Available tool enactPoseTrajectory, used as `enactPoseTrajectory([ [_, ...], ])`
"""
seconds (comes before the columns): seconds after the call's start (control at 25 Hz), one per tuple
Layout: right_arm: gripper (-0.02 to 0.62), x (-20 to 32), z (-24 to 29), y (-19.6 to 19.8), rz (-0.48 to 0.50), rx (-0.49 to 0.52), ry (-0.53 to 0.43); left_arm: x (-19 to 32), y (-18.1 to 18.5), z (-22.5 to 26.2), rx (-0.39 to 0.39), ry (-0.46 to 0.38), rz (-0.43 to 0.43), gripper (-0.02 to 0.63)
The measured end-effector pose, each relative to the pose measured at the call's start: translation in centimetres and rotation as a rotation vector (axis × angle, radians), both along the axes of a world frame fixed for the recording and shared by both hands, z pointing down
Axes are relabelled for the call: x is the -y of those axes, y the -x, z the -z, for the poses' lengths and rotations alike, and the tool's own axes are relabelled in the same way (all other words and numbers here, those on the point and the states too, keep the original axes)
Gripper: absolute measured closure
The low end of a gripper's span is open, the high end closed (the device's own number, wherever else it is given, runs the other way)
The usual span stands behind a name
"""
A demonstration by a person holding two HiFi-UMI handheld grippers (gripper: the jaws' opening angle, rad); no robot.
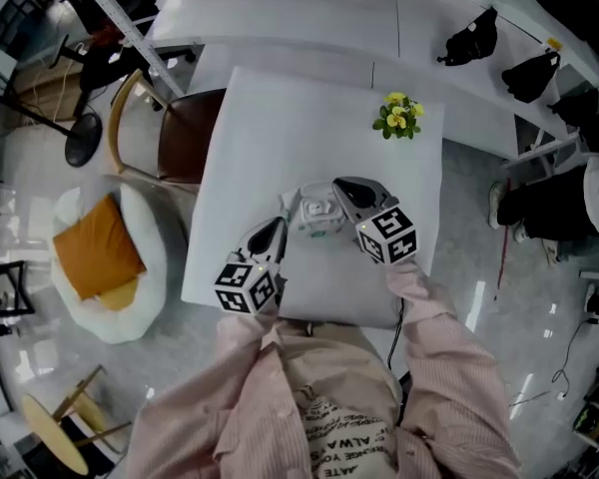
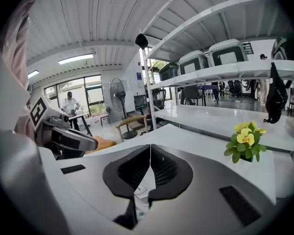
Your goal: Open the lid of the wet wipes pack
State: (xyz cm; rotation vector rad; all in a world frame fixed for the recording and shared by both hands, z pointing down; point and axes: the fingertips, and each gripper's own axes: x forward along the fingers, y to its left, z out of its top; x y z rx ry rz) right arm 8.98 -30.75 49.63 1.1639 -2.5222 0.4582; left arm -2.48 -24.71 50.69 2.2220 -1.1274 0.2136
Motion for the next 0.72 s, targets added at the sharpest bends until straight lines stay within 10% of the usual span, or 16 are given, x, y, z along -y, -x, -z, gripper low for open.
enactPoseTrajectory([
  [0.72, 0.595, -4.8, 10.4, -3.4, -0.179, 0.181, -0.166, -0.9, -0.3, 9.8, 0.043, -0.282, -0.084, 0.606],
])
